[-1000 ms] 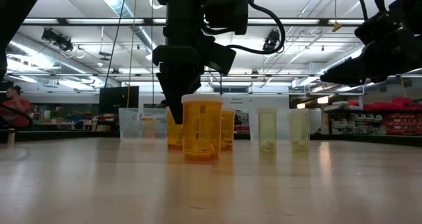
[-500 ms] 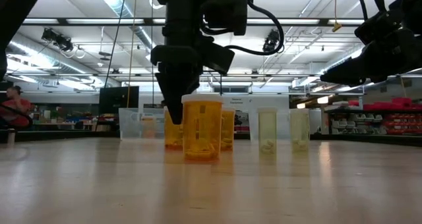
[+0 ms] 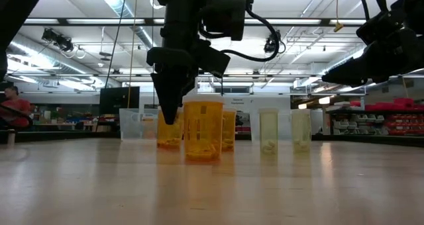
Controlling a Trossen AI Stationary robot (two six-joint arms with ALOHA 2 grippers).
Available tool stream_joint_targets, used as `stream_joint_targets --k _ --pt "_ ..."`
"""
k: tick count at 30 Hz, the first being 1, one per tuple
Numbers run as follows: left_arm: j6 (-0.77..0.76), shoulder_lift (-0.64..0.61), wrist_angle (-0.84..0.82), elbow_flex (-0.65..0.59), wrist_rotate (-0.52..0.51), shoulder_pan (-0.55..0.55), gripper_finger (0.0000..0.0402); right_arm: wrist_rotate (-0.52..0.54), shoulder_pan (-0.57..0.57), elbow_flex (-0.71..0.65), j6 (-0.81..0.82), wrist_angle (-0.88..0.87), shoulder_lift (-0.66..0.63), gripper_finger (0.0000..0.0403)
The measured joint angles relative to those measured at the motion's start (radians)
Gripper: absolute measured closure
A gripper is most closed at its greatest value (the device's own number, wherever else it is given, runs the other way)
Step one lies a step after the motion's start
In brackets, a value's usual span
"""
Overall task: Pick and place medicine bottles into bin by pill shape (circle, oval)
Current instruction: Put the orange capsule bottle into the left transparent bin
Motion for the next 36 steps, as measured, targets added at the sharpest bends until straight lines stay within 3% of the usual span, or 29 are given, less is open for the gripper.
stream_joint_targets --k 8,36 --pt "0.001 -0.022 -0.026 0.000 0.000 0.016 0.0191 0.000 0.000 0.000 0.000 0.000 0.000 0.0187" --pt "-0.029 -0.284 -0.051 0.001 0.000 0.156 0.0183 0.000 0.000 0.000 0.000 0.000 0.000 0.0187"
